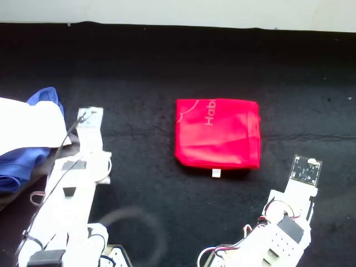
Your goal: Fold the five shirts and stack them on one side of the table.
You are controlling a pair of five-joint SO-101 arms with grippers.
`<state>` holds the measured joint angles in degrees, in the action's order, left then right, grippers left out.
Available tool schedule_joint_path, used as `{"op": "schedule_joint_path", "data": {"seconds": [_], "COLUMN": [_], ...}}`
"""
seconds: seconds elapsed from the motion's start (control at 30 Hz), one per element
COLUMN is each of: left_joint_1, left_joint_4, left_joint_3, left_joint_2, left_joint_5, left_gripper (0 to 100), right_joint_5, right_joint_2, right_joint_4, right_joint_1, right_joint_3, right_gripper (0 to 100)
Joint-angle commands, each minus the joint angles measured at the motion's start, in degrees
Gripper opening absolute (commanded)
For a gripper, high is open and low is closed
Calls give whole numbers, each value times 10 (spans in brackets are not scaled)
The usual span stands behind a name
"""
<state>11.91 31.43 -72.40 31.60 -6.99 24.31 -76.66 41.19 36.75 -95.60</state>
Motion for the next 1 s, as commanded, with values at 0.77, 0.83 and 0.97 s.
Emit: {"op": "schedule_joint_path", "data": {"seconds": [0.77, 0.83, 0.97], "left_joint_1": [9, 9, 8], "left_joint_4": [-36, -36, -36], "left_joint_3": [-25, -25, -25], "left_joint_2": [13, 13, 13], "left_joint_5": [-32, -32, -32], "left_gripper": [9, 9, 9], "right_joint_5": [-115, -146, -224], "right_joint_2": [63, 118, 269], "right_joint_4": [330, 335, 300], "right_joint_1": [-162, -225, -302], "right_joint_3": [387, 434, 519], "right_gripper": [183, 192, 195]}}
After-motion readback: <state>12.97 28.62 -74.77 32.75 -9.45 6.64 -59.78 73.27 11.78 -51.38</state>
